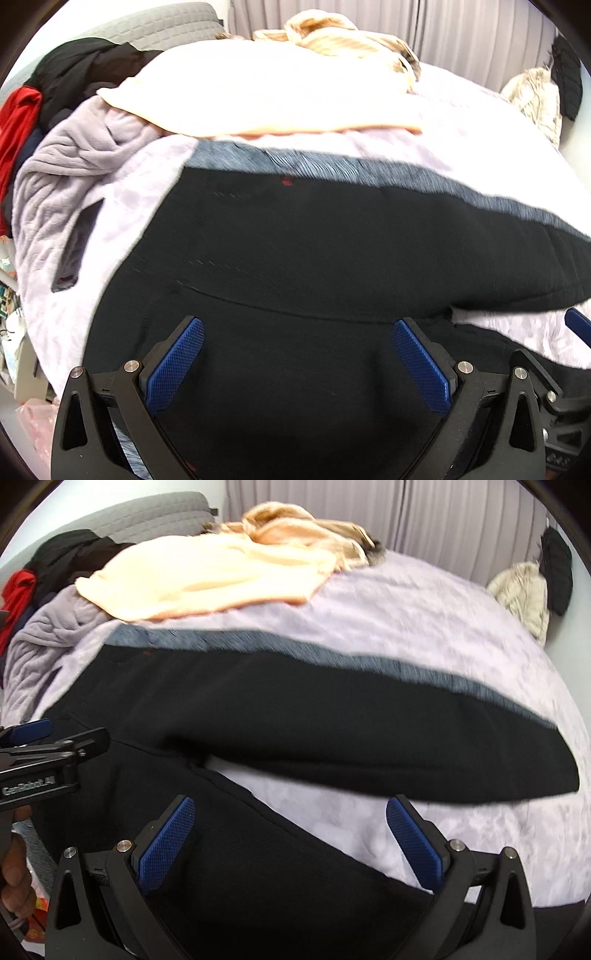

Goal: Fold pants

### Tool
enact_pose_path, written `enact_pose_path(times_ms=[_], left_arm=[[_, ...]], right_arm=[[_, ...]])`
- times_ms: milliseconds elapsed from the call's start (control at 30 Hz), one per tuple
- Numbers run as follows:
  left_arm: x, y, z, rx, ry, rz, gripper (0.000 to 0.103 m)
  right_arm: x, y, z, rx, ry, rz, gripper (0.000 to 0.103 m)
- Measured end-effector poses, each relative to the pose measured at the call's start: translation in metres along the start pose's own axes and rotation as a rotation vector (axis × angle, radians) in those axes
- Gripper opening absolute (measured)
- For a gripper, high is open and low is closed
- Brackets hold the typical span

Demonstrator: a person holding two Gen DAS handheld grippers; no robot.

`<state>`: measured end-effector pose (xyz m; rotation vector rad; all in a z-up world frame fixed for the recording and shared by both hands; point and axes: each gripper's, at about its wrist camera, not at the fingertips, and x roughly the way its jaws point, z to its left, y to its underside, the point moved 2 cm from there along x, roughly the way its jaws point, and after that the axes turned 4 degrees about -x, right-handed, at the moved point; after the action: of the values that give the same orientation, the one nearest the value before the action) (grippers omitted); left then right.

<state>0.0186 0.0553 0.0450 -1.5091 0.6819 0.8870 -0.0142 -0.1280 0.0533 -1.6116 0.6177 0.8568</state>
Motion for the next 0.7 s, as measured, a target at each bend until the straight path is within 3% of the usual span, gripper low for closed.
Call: enact_pose_path(times_ms=[200,533,700], left_arm=[[-0.005,-0.016,0.022,-0.043,-0.015,-0.024,0.103],[0.003,-0.023,0.046,-0.090,-0.063,-0.004,0.103],[0.012,-0.024,0.053,-0.100,-0.078,0.010,0.103]], right_arm=[[-0.016,-0.022,0.022,-0.072,-0.014,-0.068,0.103],[-0.010,-0.034,0.050,-0.162,0.024,-0.065,0.103],[0.001,-0.042,0.058,-0.158,0.003,-0.048,0.103]])
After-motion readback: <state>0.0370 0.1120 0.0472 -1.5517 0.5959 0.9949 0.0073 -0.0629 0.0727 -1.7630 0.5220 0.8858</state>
